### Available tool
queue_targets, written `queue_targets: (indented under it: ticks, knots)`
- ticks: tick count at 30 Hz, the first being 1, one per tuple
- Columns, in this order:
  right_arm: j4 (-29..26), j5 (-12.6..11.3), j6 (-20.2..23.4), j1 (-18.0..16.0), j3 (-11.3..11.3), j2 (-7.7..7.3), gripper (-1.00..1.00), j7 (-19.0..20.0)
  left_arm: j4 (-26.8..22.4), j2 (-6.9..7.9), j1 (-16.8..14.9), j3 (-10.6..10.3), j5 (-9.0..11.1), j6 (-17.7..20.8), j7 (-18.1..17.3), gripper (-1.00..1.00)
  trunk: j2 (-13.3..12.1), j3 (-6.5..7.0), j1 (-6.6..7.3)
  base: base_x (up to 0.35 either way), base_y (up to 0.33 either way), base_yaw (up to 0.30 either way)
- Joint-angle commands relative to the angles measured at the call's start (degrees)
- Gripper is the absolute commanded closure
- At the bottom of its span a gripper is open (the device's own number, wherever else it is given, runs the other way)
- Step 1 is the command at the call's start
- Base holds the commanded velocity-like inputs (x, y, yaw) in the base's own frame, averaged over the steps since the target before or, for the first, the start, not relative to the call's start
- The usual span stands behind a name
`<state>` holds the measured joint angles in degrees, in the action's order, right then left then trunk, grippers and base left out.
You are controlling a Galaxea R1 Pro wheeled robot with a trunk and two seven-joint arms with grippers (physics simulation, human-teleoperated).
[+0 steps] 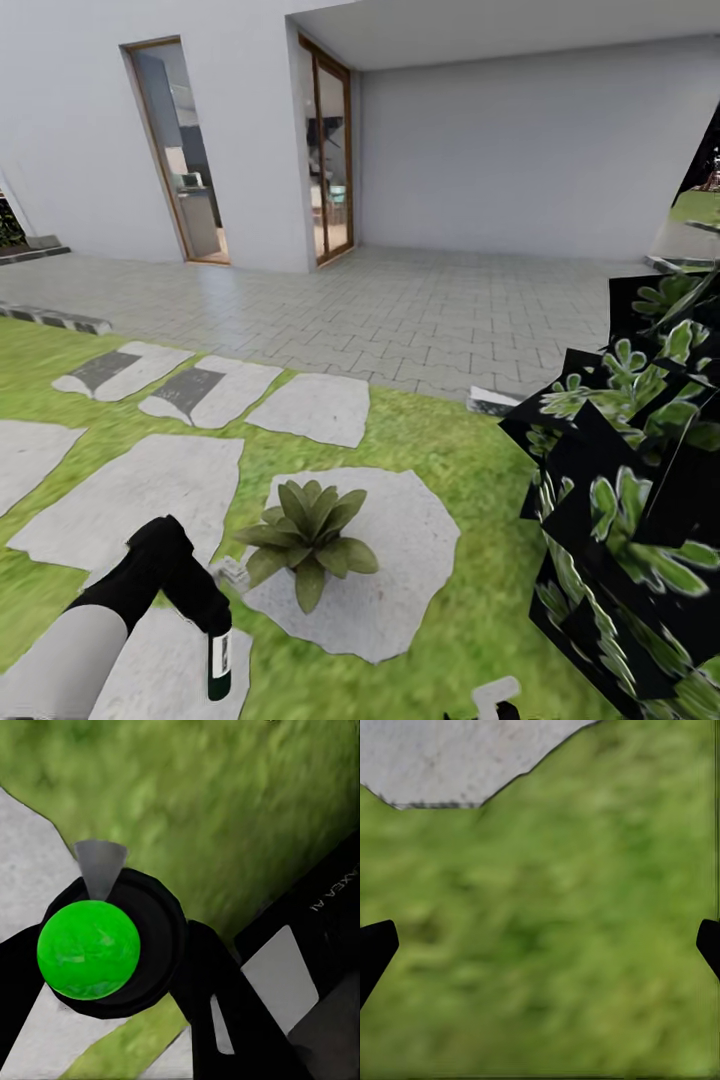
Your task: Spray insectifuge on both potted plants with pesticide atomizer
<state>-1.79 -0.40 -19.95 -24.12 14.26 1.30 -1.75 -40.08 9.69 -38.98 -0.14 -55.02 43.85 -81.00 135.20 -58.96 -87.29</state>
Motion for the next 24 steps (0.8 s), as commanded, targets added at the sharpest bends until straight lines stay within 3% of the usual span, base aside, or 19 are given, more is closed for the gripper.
queue_targets:
  ticks: [1,5,11,17,24]
  knots:
    - [0.1,0.0,-0.2,0.0,0.3,0.01,-1.0,-0.2,-0.1,0.19,-0.9,-0.3,-1.5,1.6,-2.4,1.0,0.0,-0.05,0.01,0.0,0.0,-0.236]
    - [0.0,-0.1,-0.2,0.0,0.3,0.01,-1.0,-0.2,-0.1,0.67,-3.1,-0.6,-3.4,3.5,-3.6,1.0,0.0,-0.05,0.01,0.0,0.0,-0.125]
    - [0.1,0.0,-0.2,0.0,0.3,0.01,-1.0,0.1,0.0,0.33,-5.3,-0.6,-8.0,3.9,-4.6,1.0,0.0,-0.05,0.01,0.0,0.0,-0.01]
    - [0.1,0.1,-0.2,0.0,0.3,0.01,-1.0,0.2,0.2,0.46,-5.1,-1.1,-8.9,3.8,-7.3,1.0,0.0,-0.05,0.01,0.0,0.031,0.0]
    - [0.1,0.0,-0.2,0.0,0.3,0.01,-1.0,0.0,0.0,0.32,-4.6,-1.2,-11.3,3.8,-7.3,1.0,0.0,-0.05,0.01,0.0,0.279,0.0]
